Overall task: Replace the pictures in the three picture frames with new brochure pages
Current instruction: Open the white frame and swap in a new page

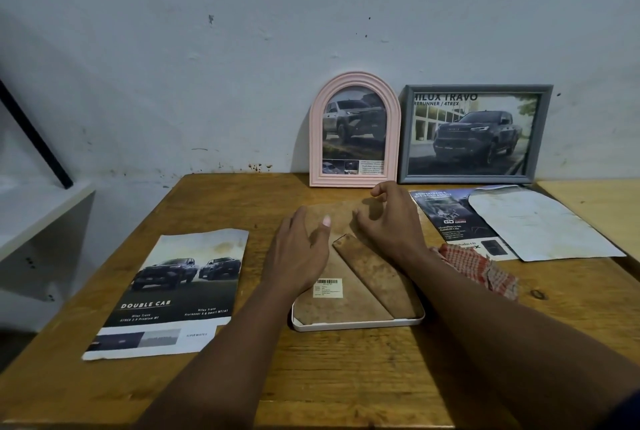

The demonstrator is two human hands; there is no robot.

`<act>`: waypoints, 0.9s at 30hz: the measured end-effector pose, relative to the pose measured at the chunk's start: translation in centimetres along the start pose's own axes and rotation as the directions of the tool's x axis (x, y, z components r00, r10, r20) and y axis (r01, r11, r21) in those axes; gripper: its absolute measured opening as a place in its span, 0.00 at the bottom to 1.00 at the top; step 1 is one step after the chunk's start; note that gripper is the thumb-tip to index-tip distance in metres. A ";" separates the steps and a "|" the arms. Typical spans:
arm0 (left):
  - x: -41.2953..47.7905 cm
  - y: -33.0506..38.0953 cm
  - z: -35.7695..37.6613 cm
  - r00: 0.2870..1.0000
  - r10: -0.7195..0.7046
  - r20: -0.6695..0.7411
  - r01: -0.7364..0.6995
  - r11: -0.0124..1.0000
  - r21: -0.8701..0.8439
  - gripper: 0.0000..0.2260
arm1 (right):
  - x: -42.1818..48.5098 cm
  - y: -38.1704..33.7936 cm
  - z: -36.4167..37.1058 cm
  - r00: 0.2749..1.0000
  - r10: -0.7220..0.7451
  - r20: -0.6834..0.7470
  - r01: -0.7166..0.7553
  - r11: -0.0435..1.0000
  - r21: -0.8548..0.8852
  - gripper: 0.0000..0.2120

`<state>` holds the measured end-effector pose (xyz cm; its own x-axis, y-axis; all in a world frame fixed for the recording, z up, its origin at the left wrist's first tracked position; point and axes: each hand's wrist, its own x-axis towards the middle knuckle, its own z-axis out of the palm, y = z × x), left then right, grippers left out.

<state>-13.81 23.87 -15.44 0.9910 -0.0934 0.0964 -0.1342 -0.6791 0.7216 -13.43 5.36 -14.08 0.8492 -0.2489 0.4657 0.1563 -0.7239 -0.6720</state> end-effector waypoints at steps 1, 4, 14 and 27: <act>0.0 -0.1 0.0 1.000 0.002 -0.006 -0.002 1.000 -0.005 0.33 | 0.0 -0.1 0.0 1.000 -0.017 -0.019 0.017 1.000 0.012 0.18; 0.2 -0.2 0.0 1.000 0.011 -0.028 -0.012 0.999 -0.033 0.33 | -0.2 0.0 -0.2 1.000 -0.025 -0.013 0.025 0.999 0.022 0.14; 0.0 -0.1 -0.8 0.992 0.007 -0.130 -0.025 0.990 -0.136 0.33 | -0.4 -0.1 -1.4 0.989 0.050 0.137 -0.070 0.987 0.142 0.04; 0.0 0.0 -0.8 0.986 -0.008 -0.165 -0.016 0.990 -0.144 0.24 | -1.0 0.4 -0.9 0.983 0.065 0.170 -0.070 0.997 0.022 0.24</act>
<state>-13.83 24.44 -14.84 0.9788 0.0331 0.2021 -0.1483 -0.5660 0.8109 -14.72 4.72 -14.31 0.9310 -0.1825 0.3162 0.1075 -0.6906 -0.7152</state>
